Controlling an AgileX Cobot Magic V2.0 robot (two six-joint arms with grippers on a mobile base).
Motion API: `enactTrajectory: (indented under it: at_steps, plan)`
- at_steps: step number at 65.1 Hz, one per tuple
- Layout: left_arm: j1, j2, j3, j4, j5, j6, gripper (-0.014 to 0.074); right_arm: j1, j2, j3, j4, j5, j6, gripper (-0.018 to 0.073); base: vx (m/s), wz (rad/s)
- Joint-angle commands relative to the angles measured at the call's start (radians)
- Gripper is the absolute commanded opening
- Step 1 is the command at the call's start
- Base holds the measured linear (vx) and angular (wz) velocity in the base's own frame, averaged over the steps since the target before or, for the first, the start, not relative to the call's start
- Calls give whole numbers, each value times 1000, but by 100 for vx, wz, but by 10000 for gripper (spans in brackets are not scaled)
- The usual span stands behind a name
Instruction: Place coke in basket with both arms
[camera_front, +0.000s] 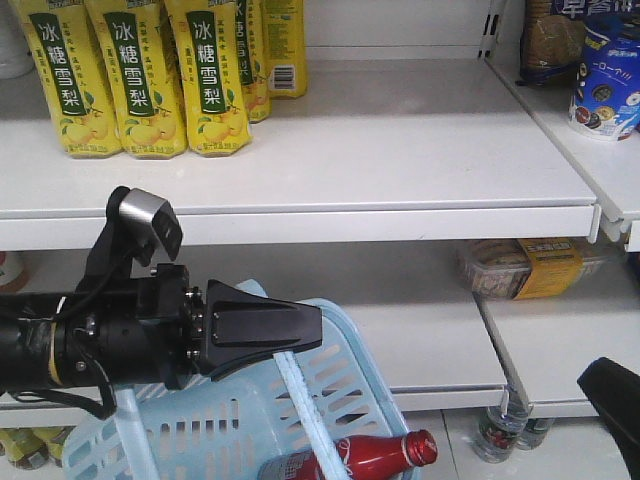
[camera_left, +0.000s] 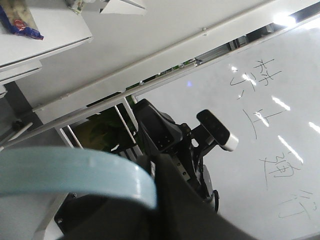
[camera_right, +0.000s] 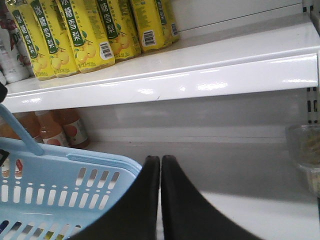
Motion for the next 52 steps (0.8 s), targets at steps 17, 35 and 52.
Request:
enactTrajectory:
  at_steps: [17, 35, 52]
  plan:
    - [-7, -36, -34, -121, -231, 4, -6, -1, 5, -27, -39, 26, 1, -5, 0, 0]
    - [-7, -34, -33, -131, -214, 5, -6, -1, 5, -27, -39, 26, 0, -5, 0, 0]
    - [-7, -37, -32, -149, -104, 200, -6, -1, 5, -27, -39, 26, 0, -5, 0, 0]
